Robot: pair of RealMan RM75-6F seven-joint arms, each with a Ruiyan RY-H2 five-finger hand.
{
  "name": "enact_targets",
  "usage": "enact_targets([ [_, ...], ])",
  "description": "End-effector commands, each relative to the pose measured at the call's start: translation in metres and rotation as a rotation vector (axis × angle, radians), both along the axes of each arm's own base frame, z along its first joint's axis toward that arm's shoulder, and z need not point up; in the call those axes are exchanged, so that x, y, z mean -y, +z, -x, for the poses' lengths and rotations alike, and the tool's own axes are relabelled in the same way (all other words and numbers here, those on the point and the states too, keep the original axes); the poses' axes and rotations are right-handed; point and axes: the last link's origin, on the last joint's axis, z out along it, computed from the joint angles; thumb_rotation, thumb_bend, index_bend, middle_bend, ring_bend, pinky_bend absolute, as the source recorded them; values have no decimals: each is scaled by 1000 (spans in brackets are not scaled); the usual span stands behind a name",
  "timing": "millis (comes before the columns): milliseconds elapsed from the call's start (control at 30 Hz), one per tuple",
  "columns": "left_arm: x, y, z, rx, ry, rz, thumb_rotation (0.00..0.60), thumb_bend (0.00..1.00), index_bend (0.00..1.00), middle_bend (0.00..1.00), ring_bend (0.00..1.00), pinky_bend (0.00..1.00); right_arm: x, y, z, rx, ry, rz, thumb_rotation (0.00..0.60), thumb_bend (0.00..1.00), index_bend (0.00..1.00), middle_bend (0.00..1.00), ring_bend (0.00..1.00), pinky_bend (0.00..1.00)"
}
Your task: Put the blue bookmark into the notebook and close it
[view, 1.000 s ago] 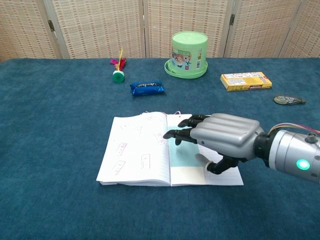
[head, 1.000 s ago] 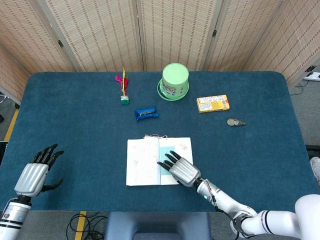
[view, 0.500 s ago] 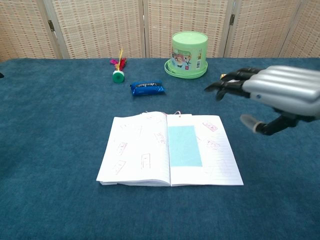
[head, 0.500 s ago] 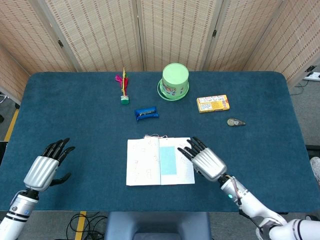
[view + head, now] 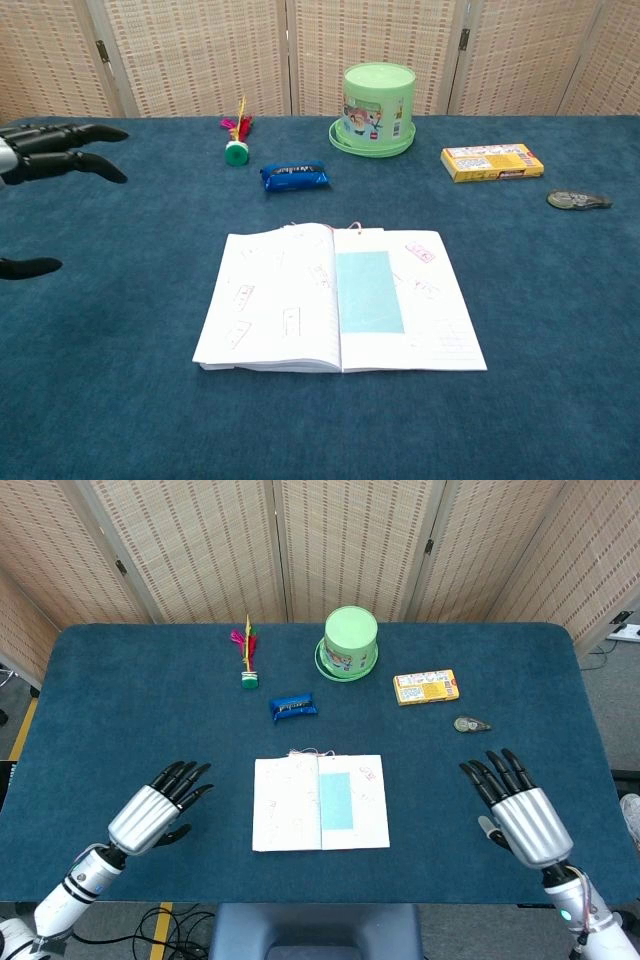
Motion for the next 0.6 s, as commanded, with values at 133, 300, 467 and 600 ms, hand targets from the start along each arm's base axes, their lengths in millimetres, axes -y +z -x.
enact_targets([
  [133,2,-29,-14,-28,-94,67,600,261,196,0,0,146,-22,13,19,30,-52,41,600,198,0,135,0,0],
  [300,4,-49,-22,-34,-141,102,600,259,176,0,0,146,-29,15,28,43,-77,56,600,196,0,135,0,0],
  [467,7,-71,-30,-44,-179,139,600,259,165,0,0,146,-30,16,32,50,-88,67,600,196,0,135,0,0],
  [600,8,-87,-36,-61,-203,153,600,258,155,0,0,146,-30,16,34,56,-95,69,600,197,0,135,0,0],
])
